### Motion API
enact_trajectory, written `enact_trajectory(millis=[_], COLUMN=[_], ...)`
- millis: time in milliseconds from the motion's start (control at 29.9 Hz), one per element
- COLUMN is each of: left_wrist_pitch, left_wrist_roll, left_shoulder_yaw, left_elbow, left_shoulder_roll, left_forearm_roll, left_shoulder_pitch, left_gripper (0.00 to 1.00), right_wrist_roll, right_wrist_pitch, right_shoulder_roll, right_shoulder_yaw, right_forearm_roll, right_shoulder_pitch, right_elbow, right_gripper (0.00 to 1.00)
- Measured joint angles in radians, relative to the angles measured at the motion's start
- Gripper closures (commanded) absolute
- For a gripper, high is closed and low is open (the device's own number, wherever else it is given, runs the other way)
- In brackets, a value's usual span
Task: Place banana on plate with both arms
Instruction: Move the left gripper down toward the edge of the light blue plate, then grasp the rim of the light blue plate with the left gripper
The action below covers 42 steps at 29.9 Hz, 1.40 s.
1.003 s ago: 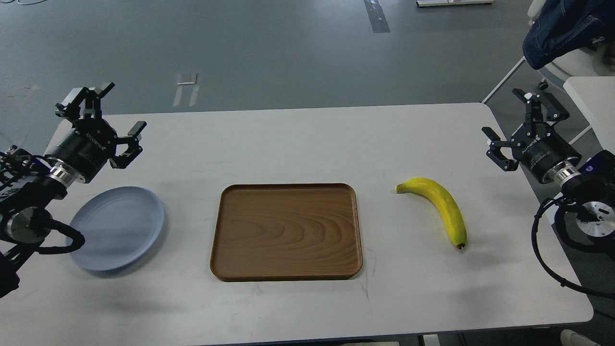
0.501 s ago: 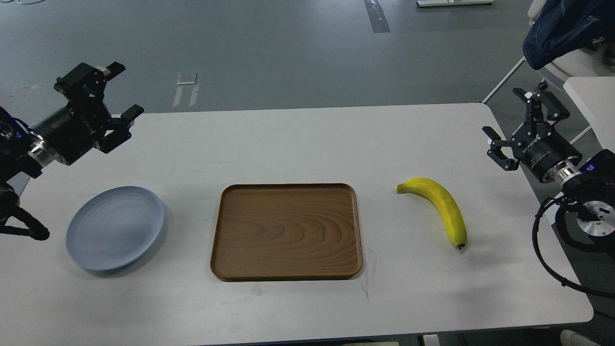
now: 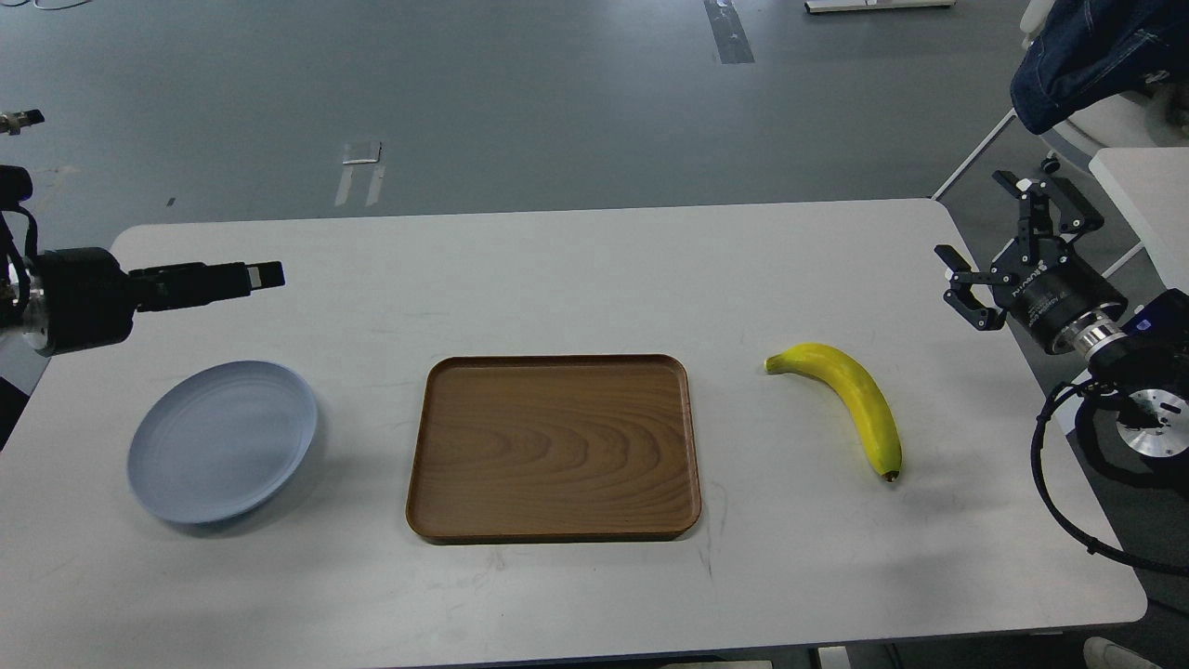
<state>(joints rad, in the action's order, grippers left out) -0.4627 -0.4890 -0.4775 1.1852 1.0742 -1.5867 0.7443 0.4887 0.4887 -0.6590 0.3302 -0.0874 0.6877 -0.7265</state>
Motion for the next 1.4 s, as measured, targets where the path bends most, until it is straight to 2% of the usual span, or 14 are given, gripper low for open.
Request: enact_trajectory(millis=[167, 401, 535, 735, 969, 1136, 1270, 1404], left_wrist_pitch=[0.107, 0.192, 0.207, 0.214, 0.235, 0.248, 0.249, 0.25], left_wrist_roll=[0.0, 0.0, 0.0, 0.0, 0.0, 0.0, 0.0, 0.0], left_shoulder_yaw=[0.11, 0.247, 0.281, 0.287, 0.287, 0.287, 0.287, 0.287], left_elbow=[-0.029, -0.21, -0.319, -0.413, -0.459, -0.474, -0.475, -0.475], left_shoulder_roll=[0.036, -0.003, -0.047, -0.106, -0.141, -0.151, -0.155, -0.162], left_forearm_roll=[-0.118, -0.082, 0.0, 0.048, 0.061, 0.062, 0.067, 0.077], left_shoulder_pitch=[-0.017, -0.029, -0.056, -0.108, -0.136, -0.149, -0.158, -0.161], left_gripper=[0.0, 0.0, 0.01, 0.01, 0.02, 0.08, 0.22, 0.3], right_wrist_roll=[0.0, 0.0, 0.0, 0.0, 0.0, 0.0, 0.0, 0.0], right_wrist_pitch=[0.0, 0.0, 0.0, 0.0, 0.0, 0.0, 0.0, 0.0], right_shoulder_roll=[0.001, -0.012, -0.013, -0.021, -0.024, -0.024, -0.025, -0.023], right_shoulder_yaw=[0.0, 0.001, 0.001, 0.001, 0.001, 0.001, 0.001, 0.001], right_forearm_roll=[0.001, 0.0, 0.0, 0.001, 0.001, 0.001, 0.001, 0.001], right_shoulder_pitch=[-0.001, -0.001, -0.001, 0.0, 0.0, 0.0, -0.002, -0.002], right_elbow=[-0.002, -0.005, -0.005, -0.005, -0.006, -0.007, -0.007, -0.007], right_gripper=[0.0, 0.0, 0.0, 0.0, 0.0, 0.0, 0.0, 0.0])
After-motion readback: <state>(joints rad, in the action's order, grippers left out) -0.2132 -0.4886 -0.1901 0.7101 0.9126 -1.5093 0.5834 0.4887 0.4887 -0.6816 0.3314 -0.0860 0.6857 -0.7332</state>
